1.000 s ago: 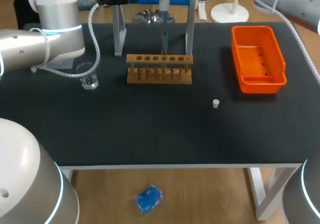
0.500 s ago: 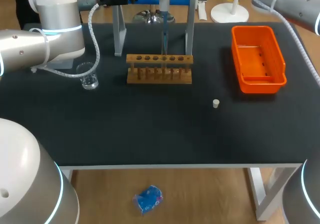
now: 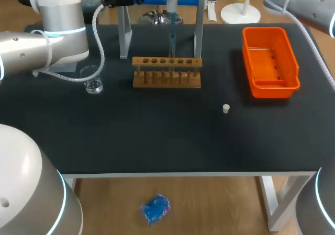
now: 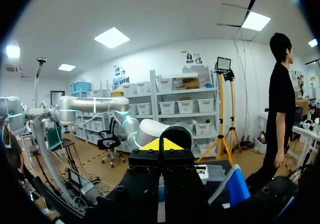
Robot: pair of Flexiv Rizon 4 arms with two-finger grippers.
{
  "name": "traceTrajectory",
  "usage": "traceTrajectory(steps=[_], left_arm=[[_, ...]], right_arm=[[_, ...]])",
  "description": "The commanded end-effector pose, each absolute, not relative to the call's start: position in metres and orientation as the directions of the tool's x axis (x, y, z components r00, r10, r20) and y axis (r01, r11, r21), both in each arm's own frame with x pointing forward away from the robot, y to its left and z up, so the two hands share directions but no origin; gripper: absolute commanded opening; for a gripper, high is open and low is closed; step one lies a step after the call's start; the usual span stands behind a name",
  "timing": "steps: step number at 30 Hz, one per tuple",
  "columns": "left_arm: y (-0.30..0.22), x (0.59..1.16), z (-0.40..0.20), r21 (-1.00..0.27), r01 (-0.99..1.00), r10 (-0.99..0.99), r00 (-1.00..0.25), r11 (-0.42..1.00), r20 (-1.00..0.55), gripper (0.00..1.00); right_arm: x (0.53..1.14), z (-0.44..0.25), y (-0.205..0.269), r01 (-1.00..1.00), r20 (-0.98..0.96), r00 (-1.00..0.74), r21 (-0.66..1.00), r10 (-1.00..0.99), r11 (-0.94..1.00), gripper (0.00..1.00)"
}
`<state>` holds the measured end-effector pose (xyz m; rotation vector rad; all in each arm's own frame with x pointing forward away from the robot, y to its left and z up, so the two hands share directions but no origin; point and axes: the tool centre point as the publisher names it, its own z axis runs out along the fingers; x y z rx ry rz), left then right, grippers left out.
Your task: Invert the test tube, pick up the pipette, mount the tip to pipette, aspirate from beaker and dispense into the tube, eject the tip, return the pipette, and cap with the stopper.
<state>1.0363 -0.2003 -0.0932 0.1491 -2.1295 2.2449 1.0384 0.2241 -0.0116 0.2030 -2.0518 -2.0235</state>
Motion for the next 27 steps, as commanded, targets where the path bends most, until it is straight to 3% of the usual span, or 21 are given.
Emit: traceTrajectory(steps=[1,27], left_arm=[[-0.201,1.036,-0.090,-0.994,-0.097,-0.035,-0.994,-0.056,0.099,0.00],[-0.201,1.036,-0.090,-0.994,-0.097,-0.035,-0.994,-0.056,0.099,0.00]], right_arm=[[1.040,-0.016,0.224,0.079,0.083,-0.957,0.997,-0.279,0.026,0.00],[1.036,-0.032,0.224,0.119,0.121,-0.953,0.993,-0.278,0.022,0.00]])
